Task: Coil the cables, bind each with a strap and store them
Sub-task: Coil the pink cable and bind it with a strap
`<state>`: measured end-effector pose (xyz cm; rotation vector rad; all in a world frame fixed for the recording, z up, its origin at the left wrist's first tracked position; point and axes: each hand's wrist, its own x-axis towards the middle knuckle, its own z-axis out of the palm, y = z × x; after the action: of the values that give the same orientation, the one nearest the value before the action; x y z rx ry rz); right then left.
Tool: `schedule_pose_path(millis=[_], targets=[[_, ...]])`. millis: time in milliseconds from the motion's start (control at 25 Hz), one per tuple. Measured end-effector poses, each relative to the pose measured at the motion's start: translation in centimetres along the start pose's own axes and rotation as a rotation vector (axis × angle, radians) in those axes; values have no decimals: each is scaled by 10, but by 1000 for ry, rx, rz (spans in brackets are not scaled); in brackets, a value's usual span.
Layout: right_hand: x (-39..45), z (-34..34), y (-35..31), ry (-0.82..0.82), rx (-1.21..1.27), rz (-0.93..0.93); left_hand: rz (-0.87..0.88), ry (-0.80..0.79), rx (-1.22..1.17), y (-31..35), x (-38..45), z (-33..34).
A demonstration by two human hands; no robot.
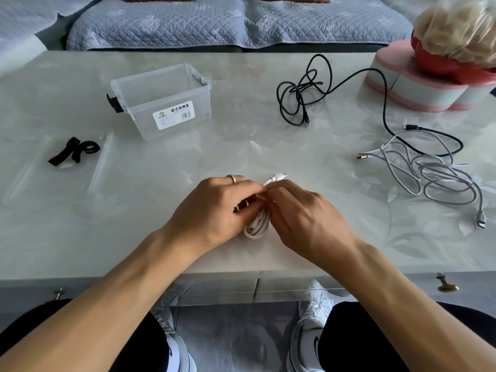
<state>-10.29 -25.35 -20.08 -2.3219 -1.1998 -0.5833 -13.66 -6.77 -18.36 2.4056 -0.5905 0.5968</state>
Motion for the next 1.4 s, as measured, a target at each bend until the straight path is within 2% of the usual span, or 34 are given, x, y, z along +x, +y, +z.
schedule_pose_path(millis=[120,200,280,360,680,960,1160,1400], targets=[[-4,3,-3,75,41,85,-19,26,-25,0,0,4],[-5,1,-3,100,168,131,-37,52,-48,0,-2,6],[-4,-6,3,77,326,159,-46,69,-55,0,-4,7],[1,-12,9,14,368,169,-45,77,-56,-1,-6,8],[19,-24,20,-189,314,67,-44,29,-129,-11,-4,4],[36,-39,25,-417,224,-50,-164,-15,-215,-10,-5,1],[34,-37,24,-407,202,-20,-340,-19,-309,-9,-7,-1],[27,-29,26,-348,205,-33,-303,15,-235,0,-10,-2]])
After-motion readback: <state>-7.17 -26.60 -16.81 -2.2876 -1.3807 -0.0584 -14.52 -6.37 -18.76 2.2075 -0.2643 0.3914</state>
